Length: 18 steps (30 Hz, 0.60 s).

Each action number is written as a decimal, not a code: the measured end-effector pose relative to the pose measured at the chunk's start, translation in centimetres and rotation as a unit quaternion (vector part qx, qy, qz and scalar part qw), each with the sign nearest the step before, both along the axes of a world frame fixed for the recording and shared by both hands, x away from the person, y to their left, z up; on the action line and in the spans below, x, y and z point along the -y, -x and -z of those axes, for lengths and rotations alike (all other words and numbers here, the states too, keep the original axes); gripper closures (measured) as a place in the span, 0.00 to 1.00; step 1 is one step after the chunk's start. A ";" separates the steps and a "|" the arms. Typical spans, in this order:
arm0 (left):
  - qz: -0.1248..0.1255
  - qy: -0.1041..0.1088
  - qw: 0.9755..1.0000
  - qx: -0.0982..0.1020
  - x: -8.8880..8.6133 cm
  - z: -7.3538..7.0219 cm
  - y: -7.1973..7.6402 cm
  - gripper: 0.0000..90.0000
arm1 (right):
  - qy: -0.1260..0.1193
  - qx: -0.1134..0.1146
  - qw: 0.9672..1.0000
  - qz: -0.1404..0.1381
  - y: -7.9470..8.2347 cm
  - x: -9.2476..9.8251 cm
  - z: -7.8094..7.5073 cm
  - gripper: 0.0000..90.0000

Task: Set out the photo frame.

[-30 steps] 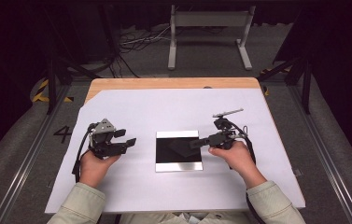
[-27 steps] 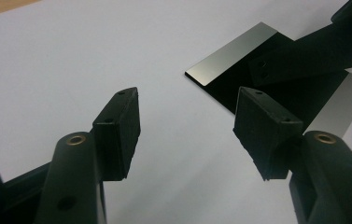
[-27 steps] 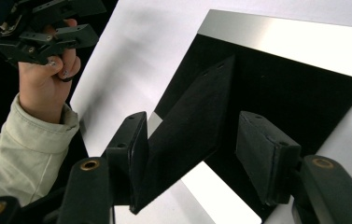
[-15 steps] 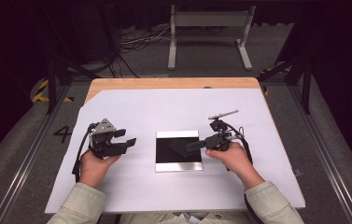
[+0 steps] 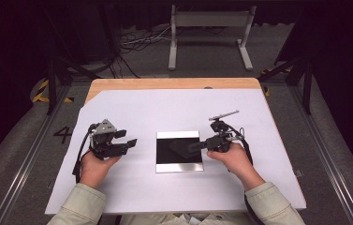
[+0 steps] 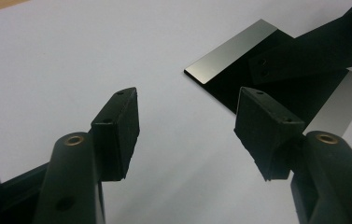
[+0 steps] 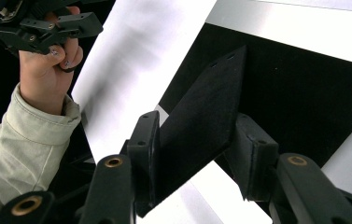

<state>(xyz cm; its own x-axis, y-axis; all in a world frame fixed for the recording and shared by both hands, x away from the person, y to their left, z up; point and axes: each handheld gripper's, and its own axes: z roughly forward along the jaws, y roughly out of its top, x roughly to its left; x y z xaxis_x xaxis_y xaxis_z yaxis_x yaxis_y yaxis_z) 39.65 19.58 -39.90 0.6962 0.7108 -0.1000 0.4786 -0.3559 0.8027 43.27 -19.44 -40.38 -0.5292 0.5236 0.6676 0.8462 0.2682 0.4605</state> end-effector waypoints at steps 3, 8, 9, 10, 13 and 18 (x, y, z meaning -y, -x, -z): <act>0.000 0.000 1.000 -0.001 0.0 0.0 0.0 0.45 | -0.005 0.004 1.000 -0.002 0.1 0.1 -0.2 0.70; 0.000 -0.003 1.000 0.004 0.0 0.0 -0.1 0.45 | -0.007 0.016 1.000 -0.012 0.3 0.1 -0.7 0.75; -0.002 -0.004 1.000 0.004 0.0 0.0 -0.1 0.45 | -0.009 0.019 1.000 -0.014 0.5 0.2 -0.9 0.77; -0.013 -0.014 1.000 0.000 0.0 0.0 -0.2 0.45 | -0.010 0.021 1.000 -0.015 0.5 0.2 -1.0 0.79; -0.017 -0.010 1.000 -0.004 -0.3 0.1 -0.3 0.45 | -0.015 0.028 0.999 -0.018 0.7 0.3 -1.2 0.83; -0.021 -0.003 1.000 -0.001 -0.4 0.0 -0.3 0.45 | -0.022 0.037 0.999 -0.024 0.9 0.4 -1.6 0.88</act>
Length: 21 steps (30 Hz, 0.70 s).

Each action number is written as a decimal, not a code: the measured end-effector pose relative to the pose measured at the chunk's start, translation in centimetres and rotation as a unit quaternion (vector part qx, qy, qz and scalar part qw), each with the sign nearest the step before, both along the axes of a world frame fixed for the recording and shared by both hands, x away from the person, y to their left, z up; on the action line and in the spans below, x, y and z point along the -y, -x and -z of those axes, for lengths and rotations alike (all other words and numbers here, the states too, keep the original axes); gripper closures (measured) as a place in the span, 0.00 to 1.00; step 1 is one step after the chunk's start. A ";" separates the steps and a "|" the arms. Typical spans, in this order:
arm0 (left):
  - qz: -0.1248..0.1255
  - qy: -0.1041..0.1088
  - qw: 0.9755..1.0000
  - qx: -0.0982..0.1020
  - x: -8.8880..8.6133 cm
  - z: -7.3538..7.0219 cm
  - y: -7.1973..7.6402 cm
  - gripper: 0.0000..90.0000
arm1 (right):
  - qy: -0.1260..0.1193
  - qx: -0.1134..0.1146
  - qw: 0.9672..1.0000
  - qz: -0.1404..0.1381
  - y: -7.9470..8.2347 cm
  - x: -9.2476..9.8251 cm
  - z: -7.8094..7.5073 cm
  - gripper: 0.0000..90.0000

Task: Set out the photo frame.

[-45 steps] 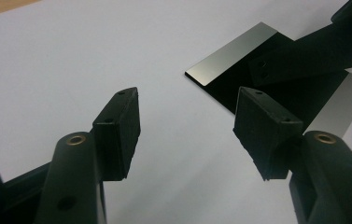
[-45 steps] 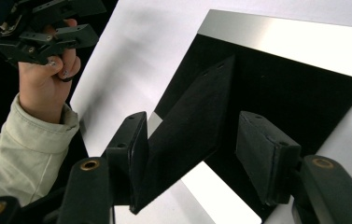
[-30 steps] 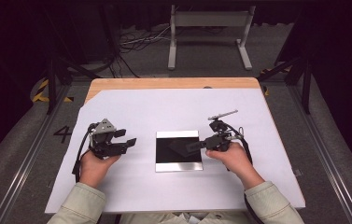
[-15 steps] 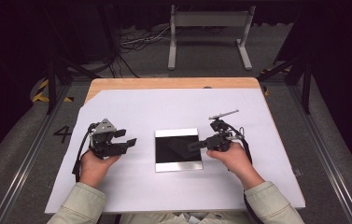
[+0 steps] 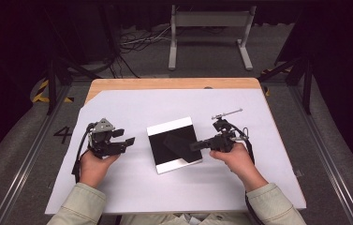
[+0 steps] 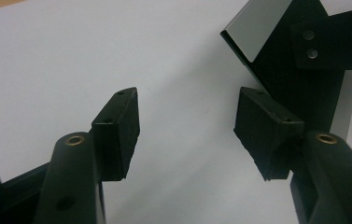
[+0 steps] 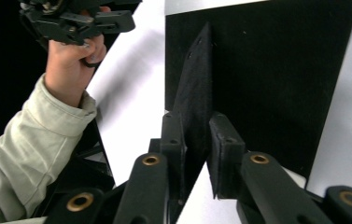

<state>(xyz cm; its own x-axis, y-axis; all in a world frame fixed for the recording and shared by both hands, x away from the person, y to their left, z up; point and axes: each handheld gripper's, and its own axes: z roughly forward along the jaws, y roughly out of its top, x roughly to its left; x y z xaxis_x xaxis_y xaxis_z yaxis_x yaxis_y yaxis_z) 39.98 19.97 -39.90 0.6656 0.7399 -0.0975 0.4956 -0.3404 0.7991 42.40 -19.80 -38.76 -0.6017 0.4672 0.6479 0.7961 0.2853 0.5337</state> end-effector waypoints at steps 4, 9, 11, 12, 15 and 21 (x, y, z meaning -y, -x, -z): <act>-0.002 -0.003 1.000 -0.001 0.0 0.0 0.0 0.45 | -0.012 -0.003 1.000 -0.005 0.1 0.0 -0.2 0.91; -0.007 -0.002 1.000 0.002 -0.2 0.0 0.0 0.45 | -0.036 -0.006 0.999 -0.009 0.3 0.2 -0.5 0.96; -0.008 -0.002 1.000 0.002 -0.2 0.0 0.0 0.45 | -0.040 -0.005 0.999 -0.012 0.4 0.2 -0.7 0.97; -0.007 -0.001 1.000 0.001 -0.1 0.0 0.0 0.45 | -0.039 0.001 0.999 -0.012 0.5 0.2 -0.8 0.97; -0.009 -0.002 1.000 0.003 -0.2 0.0 0.0 0.45 | -0.040 0.003 0.999 -0.010 0.6 0.1 -1.0 0.97; -0.009 0.000 1.000 -0.001 -0.2 0.0 0.0 0.45 | -0.047 0.014 0.999 -0.005 0.8 0.4 -1.3 0.97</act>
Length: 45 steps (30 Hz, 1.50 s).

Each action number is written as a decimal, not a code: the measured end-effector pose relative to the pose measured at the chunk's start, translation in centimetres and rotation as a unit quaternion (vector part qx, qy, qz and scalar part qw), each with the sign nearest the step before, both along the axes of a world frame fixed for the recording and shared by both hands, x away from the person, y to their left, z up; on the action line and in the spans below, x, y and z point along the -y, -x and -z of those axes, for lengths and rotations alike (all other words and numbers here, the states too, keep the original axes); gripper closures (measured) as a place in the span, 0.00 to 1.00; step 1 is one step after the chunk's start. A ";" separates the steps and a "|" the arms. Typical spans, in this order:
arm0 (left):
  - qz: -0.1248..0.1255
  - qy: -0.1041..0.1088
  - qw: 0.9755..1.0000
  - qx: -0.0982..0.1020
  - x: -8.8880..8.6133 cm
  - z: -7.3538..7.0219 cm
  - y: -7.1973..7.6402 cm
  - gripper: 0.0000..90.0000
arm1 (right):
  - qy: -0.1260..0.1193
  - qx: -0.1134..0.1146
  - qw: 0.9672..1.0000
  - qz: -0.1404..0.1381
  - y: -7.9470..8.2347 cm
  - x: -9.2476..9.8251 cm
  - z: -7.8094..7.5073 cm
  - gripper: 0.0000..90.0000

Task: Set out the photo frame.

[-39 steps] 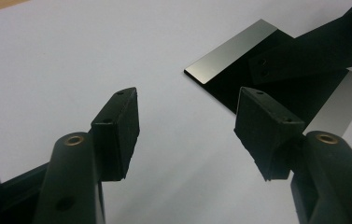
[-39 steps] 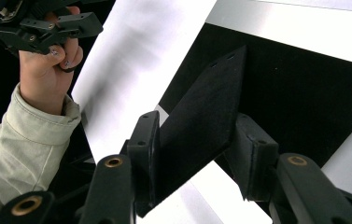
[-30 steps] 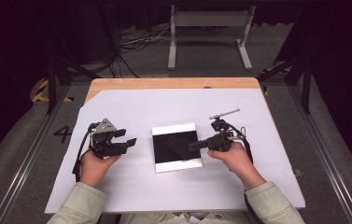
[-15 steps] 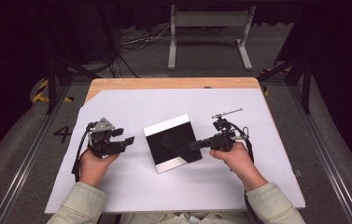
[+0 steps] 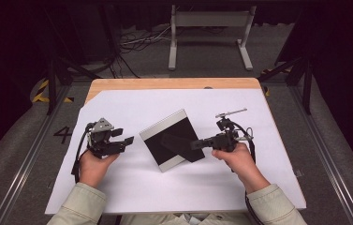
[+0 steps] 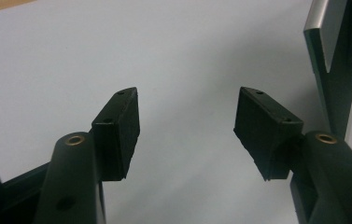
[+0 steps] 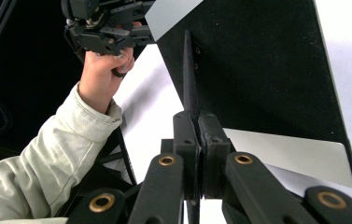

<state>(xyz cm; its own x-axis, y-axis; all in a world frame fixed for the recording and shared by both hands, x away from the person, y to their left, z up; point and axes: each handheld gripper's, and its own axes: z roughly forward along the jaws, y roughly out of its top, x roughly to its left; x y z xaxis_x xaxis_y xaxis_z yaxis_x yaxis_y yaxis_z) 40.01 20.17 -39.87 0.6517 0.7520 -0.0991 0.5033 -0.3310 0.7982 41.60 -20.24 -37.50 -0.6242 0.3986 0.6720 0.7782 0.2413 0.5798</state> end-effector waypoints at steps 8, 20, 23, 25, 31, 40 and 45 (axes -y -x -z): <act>0.000 0.001 1.000 0.002 0.1 0.0 0.0 0.45 | -0.006 0.067 0.998 0.014 0.7 0.3 -1.0 0.97; 0.001 0.002 1.000 0.004 0.1 0.0 0.0 0.45 | -0.006 0.145 0.988 0.044 1.3 0.6 -1.4 0.98; 0.003 0.001 1.000 0.006 0.1 0.0 -0.1 0.46 | -0.007 0.148 0.988 0.049 1.2 0.8 -1.2 0.98; 0.003 0.002 1.000 0.004 0.2 0.0 -0.1 0.45 | -0.005 0.152 0.987 0.056 1.1 0.9 -1.0 0.98; 0.004 0.002 1.000 0.005 0.3 0.0 -0.2 0.46 | 0.007 0.168 0.984 0.057 1.0 1.1 -0.5 0.98; 0.008 0.006 1.000 0.007 0.5 -0.1 -0.4 0.46 | 0.027 0.186 0.981 0.037 1.1 1.7 -0.1 0.97; 0.012 0.008 1.000 0.007 0.8 0.0 -0.6 0.46 | 0.034 0.187 0.981 0.027 1.3 2.2 0.2 0.97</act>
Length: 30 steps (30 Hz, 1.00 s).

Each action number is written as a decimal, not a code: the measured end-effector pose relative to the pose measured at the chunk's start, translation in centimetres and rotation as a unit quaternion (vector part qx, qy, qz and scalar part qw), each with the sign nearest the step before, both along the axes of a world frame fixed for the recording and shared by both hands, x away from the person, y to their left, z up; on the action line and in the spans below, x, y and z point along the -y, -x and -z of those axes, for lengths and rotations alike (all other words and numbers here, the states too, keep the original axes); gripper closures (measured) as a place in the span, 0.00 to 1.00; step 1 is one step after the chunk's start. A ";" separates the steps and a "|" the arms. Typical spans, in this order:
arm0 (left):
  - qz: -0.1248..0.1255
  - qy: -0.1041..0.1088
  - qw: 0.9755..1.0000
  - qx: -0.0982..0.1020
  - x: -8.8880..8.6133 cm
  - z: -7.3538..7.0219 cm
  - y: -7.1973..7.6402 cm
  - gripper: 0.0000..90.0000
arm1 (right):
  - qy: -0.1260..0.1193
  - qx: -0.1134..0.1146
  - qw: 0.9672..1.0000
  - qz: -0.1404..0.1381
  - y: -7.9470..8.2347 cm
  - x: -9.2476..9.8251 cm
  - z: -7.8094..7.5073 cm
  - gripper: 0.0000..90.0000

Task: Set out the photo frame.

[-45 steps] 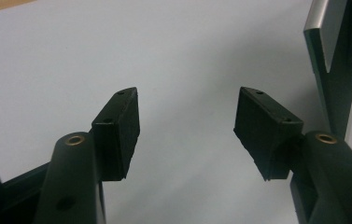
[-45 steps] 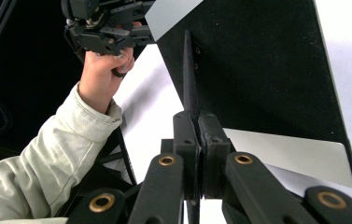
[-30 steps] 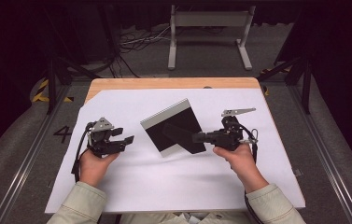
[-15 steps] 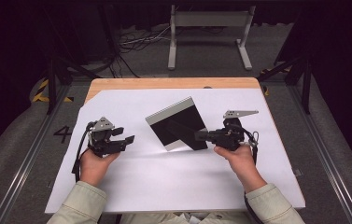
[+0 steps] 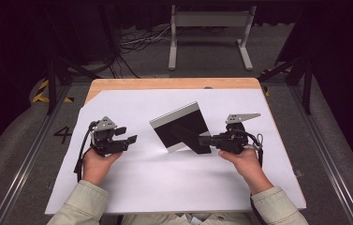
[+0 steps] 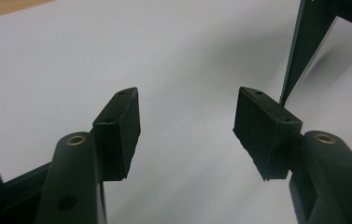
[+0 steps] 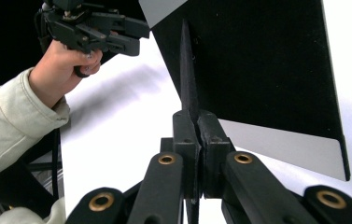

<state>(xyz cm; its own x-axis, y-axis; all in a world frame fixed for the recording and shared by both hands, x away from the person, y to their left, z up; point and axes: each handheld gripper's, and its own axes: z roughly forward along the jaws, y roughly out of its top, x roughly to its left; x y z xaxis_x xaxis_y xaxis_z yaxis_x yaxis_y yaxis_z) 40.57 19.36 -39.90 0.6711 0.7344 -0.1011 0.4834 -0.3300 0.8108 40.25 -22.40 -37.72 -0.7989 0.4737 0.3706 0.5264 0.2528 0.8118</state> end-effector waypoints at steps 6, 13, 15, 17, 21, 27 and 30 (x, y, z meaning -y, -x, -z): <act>-0.001 0.005 1.000 -0.001 0.1 0.0 -0.2 0.47 | 0.018 0.016 1.000 -0.016 0.4 0.1 0.0 0.97; 0.006 0.022 1.000 0.019 0.2 -0.1 -0.1 0.50 | 0.042 0.031 0.998 -0.028 1.2 0.0 0.0 0.97; 0.016 0.024 0.999 0.033 0.4 0.0 0.0 0.50 | 0.045 0.024 0.998 -0.027 1.2 0.2 0.1 0.97; 0.020 0.023 0.999 0.036 0.5 0.0 0.1 0.51 | 0.045 0.019 0.998 -0.026 1.2 0.3 0.2 0.97; 0.033 0.023 0.999 0.033 0.9 -0.1 0.2 0.55 | 0.053 0.006 0.998 -0.027 1.3 0.7 0.6 0.97; 0.055 0.041 0.997 0.021 1.0 -0.3 0.3 0.59 | 0.065 -0.002 0.997 -0.035 1.4 1.0 0.9 0.97; 0.060 0.041 0.997 0.020 1.1 -0.2 0.3 0.59 | 0.069 -0.003 0.997 -0.036 1.5 1.0 1.0 0.97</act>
<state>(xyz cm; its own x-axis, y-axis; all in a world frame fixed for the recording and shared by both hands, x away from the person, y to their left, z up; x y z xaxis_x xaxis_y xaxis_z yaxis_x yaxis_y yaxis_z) 40.31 18.25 -39.66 0.7582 0.6389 -0.1299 0.4118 -0.3149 0.8551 38.79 -23.41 -38.71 -0.8310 0.4611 0.3111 0.5073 0.3989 0.7639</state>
